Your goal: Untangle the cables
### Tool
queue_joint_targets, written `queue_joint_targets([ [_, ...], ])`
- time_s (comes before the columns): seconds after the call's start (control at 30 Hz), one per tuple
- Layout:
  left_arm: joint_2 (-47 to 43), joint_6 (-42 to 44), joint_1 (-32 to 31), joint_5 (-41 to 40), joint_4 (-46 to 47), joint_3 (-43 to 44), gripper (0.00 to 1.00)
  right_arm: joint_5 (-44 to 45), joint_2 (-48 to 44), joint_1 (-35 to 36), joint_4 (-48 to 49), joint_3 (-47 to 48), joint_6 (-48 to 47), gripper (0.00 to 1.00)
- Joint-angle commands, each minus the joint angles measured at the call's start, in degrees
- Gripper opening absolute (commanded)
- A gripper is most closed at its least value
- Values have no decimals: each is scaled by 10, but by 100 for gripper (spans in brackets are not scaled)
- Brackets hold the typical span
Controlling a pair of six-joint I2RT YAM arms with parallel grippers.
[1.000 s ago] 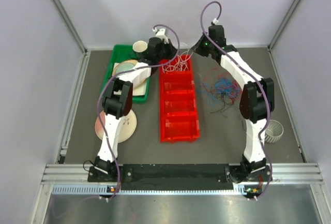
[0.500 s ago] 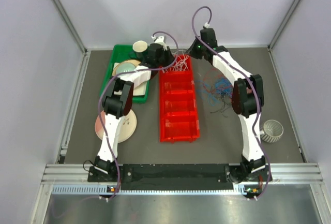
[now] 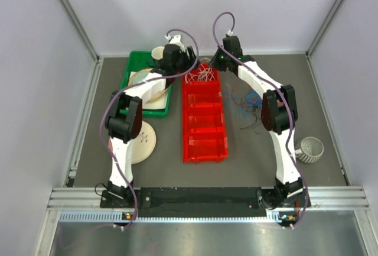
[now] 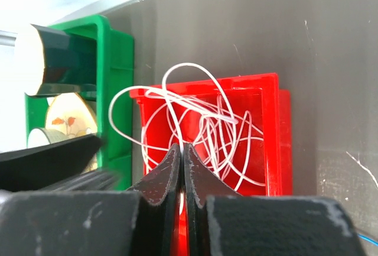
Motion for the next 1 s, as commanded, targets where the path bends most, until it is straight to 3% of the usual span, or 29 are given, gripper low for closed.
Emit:
queue_joint_targets([
  [0.0, -71, -32, 1, 21, -1, -7, 68, 9, 18, 11, 6, 31, -10, 0],
  [0.4, -178, -52, 25, 0, 22, -154, 68, 6, 91, 21, -53, 124, -40, 0],
  [0.7, -206, -50, 28, 5, 17, -162, 68, 9, 59, 30, -57, 96, -54, 0],
  [0.83, -211, -53, 28, 6, 11, -158, 68, 16, 30, 34, -58, 69, -61, 26],
  [0.9, -213, -53, 28, 7, 5, -155, 69, 19, 17, 34, -58, 61, -64, 27],
  [0.97, -216, -54, 28, 12, 4, -157, 69, 23, 1, 34, -58, 58, -62, 38],
])
